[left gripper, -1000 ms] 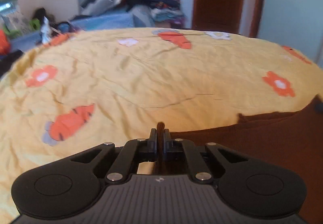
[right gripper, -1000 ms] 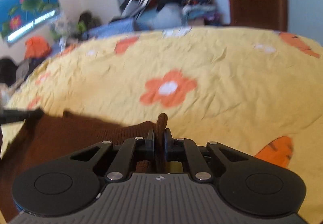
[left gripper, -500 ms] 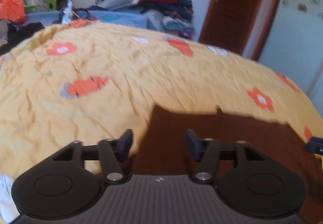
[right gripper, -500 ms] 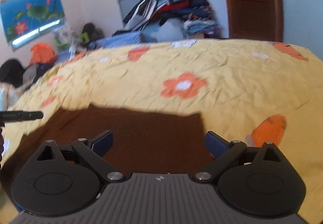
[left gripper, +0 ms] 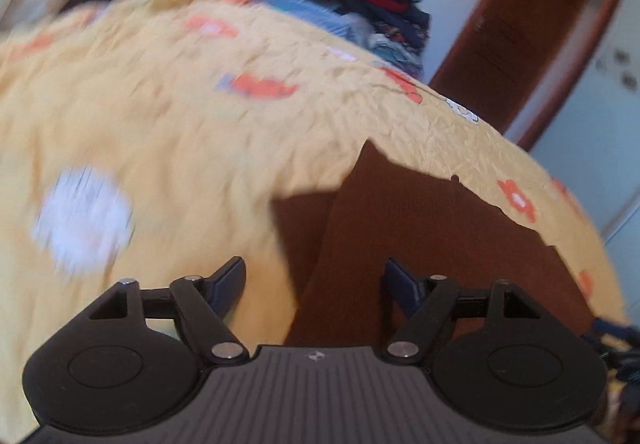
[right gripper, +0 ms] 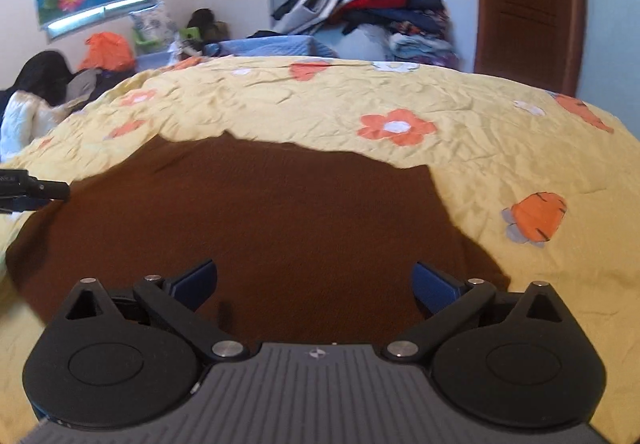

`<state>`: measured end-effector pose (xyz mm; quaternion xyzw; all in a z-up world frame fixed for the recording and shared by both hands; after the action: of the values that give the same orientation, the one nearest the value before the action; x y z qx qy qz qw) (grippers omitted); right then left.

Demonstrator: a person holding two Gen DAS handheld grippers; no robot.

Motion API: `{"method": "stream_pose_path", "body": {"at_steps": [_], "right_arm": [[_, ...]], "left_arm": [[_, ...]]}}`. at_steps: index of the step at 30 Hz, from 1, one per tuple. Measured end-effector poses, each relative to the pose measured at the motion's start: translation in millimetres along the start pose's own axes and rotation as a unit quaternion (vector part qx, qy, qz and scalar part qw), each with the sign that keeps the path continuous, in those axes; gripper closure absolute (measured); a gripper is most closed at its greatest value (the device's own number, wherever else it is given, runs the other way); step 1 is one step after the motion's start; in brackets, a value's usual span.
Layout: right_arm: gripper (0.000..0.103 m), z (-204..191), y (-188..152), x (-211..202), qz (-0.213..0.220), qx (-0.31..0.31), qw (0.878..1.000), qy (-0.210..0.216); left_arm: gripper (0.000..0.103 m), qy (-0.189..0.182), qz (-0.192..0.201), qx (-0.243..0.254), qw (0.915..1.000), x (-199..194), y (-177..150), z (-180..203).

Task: Fold small clothes

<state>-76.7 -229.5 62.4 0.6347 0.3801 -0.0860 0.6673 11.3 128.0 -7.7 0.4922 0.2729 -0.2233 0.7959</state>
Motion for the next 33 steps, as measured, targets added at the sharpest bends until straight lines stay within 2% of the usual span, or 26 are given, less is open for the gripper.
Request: {"method": "stream_pose_path", "body": {"at_steps": [2,3,5,7,10,13,15,18,21,23,24,25,27,29,33], "right_arm": [[0.0,1,-16,9,-0.023,-0.029,0.999,-0.022],[0.0,1,-22,5,0.006,-0.043,0.999,-0.017],[0.0,8,-21,3,0.012,-0.02,1.0,-0.006],[0.0,6,-23,3,0.012,-0.025,1.0,-0.011],[0.0,3,-23,4,0.011,-0.032,0.999,-0.019],[0.0,4,-25,3,0.015,-0.027,0.999,-0.018],[0.0,4,-25,3,0.017,-0.025,0.999,-0.018],[0.0,5,-26,1,0.019,-0.022,0.999,-0.017],[0.0,6,-27,1,0.021,-0.018,0.999,-0.015],[0.0,6,-26,1,0.022,-0.016,1.0,-0.014],[0.0,6,-26,0,0.023,-0.015,1.0,-0.013],[0.0,6,-26,0,0.023,-0.014,1.0,-0.013],[0.0,6,-27,-1,0.024,-0.012,1.0,-0.012],[0.0,5,-27,-1,0.024,-0.012,1.0,-0.012],[0.0,6,-27,-1,0.024,-0.012,1.0,-0.013]], "left_arm": [[0.025,0.018,0.021,-0.005,0.9996,-20,-16,-8],[0.025,0.022,0.022,-0.006,0.9995,-28,-23,-10],[0.025,0.015,0.017,-0.038,0.999,-44,-36,-15],[0.023,-0.008,0.007,-0.076,0.997,-56,-49,-16],[0.019,-0.053,-0.006,-0.145,0.988,-67,-68,-11],[0.017,-0.099,-0.018,-0.183,0.9779,-62,-76,-2],[0.017,-0.127,-0.035,-0.219,0.9667,-53,-74,0],[0.018,-0.135,-0.039,-0.281,0.9495,-40,-64,-7],[0.018,-0.12,-0.039,-0.297,0.9463,-32,-55,-7],[0.035,-0.102,-0.034,-0.298,0.9486,-29,-54,-6],[0.056,-0.087,-0.032,-0.298,0.9501,-28,-56,-7],[0.072,-0.069,-0.033,-0.299,0.9513,-25,-57,-8],[0.078,-0.062,-0.031,-0.305,0.9497,-21,-60,-11],[0.077,-0.059,-0.027,-0.296,0.9531,-22,-59,-10],[0.077,-0.051,-0.017,-0.293,0.9546,-24,-59,-10]]}}
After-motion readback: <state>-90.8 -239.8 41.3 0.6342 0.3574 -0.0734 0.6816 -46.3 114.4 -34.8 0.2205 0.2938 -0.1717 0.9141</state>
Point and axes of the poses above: each gripper's, at about its wrist camera, not at the fingertips, and x roughly the way its jaws point, z to its right, y to its top, the point moved 5 cm from there along x, roughly the way its jaws point, and after that the axes turned 6 degrees about y, right-handed, at the moved point
